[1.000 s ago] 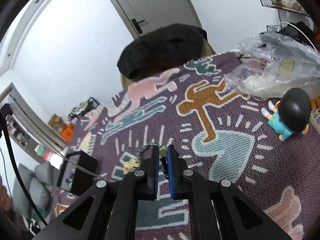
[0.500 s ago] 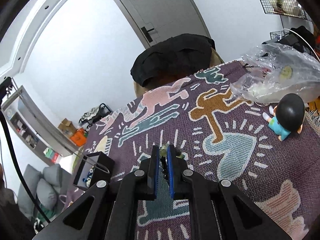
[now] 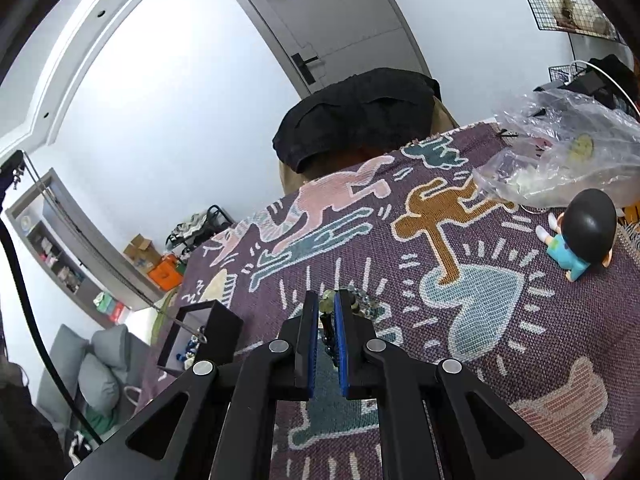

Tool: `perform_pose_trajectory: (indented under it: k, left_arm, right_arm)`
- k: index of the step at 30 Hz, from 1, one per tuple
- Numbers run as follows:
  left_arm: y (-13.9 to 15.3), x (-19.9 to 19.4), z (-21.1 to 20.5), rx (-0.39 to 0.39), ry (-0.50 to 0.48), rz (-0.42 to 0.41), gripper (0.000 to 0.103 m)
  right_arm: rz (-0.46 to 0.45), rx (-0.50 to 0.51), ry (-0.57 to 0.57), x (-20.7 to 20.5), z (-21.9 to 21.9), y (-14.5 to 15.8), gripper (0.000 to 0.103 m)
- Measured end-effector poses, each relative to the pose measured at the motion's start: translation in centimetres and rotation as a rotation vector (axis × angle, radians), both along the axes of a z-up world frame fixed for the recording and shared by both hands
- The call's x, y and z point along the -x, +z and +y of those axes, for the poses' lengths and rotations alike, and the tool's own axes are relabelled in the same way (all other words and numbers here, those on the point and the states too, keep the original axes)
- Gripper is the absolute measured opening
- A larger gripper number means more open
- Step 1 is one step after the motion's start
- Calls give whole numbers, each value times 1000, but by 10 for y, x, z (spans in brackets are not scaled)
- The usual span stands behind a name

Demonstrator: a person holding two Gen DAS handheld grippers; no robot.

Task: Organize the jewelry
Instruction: 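Carry the silver charm chain over the black box and open the left tool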

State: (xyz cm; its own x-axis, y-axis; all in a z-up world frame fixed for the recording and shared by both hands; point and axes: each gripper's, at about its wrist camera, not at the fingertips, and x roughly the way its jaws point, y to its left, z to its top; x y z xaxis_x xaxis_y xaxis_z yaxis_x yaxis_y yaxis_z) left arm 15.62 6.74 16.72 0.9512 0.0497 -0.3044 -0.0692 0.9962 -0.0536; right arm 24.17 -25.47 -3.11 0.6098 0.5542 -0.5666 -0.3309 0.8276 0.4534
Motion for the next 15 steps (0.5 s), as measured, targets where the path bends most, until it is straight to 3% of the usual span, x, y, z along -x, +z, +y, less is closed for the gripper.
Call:
perform_pose_trajectory:
  k: [9,15]
  left_arm:
    - [-9,2,11,6,11,15,15]
    - [-45,-5,28,65,6,79,15]
  right_arm:
    - [-7,5,24,3,17,4,9]
    - [-15,17,57,6,34,7,9]
